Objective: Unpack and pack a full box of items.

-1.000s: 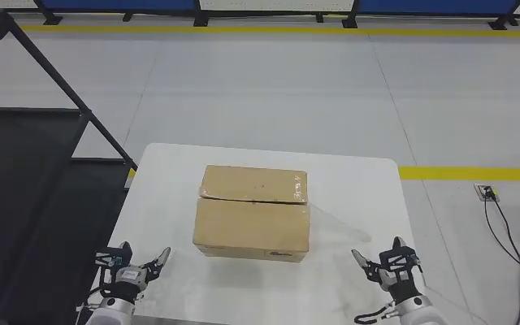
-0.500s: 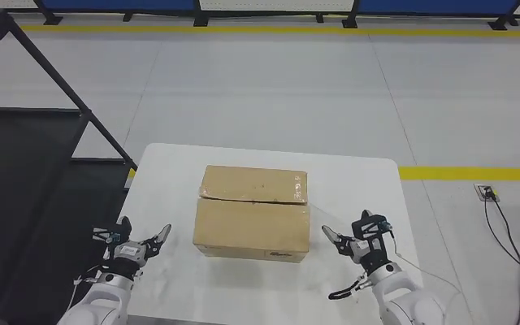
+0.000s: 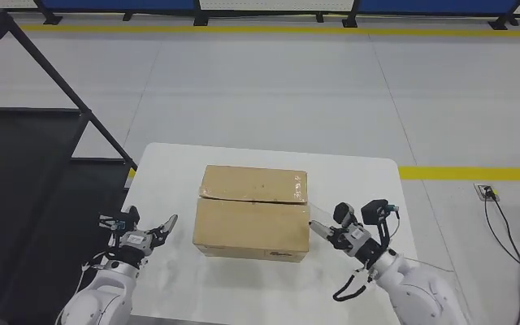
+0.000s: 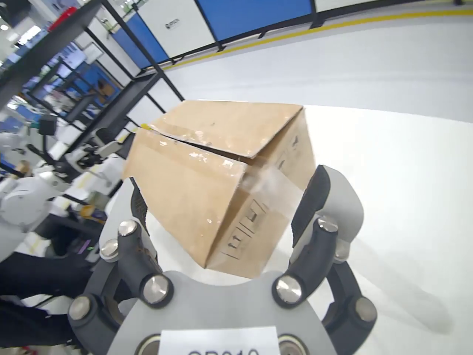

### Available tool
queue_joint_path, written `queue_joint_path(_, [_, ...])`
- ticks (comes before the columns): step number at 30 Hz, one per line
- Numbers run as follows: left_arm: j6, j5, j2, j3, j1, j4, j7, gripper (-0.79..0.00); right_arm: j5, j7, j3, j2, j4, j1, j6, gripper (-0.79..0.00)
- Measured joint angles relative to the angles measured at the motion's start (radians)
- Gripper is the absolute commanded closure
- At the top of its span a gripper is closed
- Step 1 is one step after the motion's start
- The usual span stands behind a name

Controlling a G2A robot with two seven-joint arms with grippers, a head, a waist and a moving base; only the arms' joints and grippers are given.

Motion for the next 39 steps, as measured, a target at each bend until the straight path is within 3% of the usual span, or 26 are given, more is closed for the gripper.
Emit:
queue_joint_path(10, [-0.123,-0.126,0.002,-0.012,-0.033,0.01,-0.027,-0.785,0.412,0.317,-0.031,0.001,0.23,0.2,0.001,-0.785])
queue_joint_path(21, [-0.17,-0.187,0.006,-0.038,-0.017,0.009,-0.04,-0.785,0.687,0.485,-0.108,-0.009,0.408,0.333,-0.064,-0.785])
queue_joint_path(32, [-0.196,-0.244,0.009,-0.06,0.009,-0.015,-0.041,-0.785,0.982,0.797,-0.046,0.018,0.37,0.314,-0.154,-0.785])
queue_joint_path(39, [-0.352,-0.235,0.021,-0.088,0.05,-0.045,-0.06,-0.785,0.953,0.933,-0.076,0.049,0.216,0.247,-0.102,-0.785])
